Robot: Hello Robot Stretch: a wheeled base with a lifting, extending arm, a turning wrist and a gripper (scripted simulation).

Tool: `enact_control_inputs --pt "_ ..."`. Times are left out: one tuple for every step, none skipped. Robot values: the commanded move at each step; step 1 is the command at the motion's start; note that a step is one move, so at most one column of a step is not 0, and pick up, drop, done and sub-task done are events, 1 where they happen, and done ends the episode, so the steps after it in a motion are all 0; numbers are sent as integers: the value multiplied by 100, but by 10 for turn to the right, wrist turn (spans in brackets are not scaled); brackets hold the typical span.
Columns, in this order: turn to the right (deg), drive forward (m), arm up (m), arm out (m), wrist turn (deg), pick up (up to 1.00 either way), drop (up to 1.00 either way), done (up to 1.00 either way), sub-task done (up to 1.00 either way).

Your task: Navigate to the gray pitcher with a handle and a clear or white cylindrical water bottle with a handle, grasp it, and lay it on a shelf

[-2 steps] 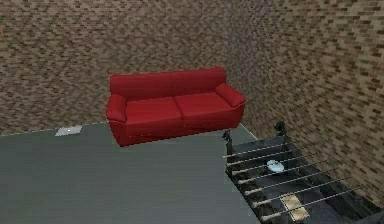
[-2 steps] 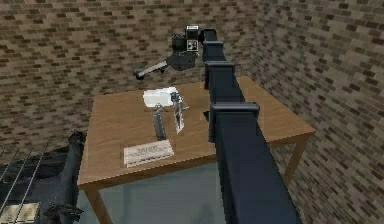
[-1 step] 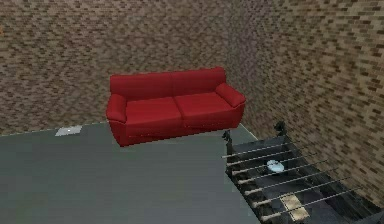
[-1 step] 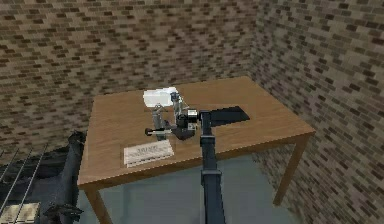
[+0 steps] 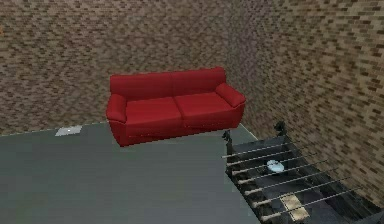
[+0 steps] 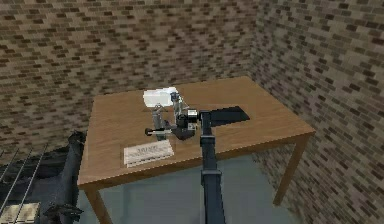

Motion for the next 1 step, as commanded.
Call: enact_control_inputs --pt "0 0 10 0 0 0 0 0 0"
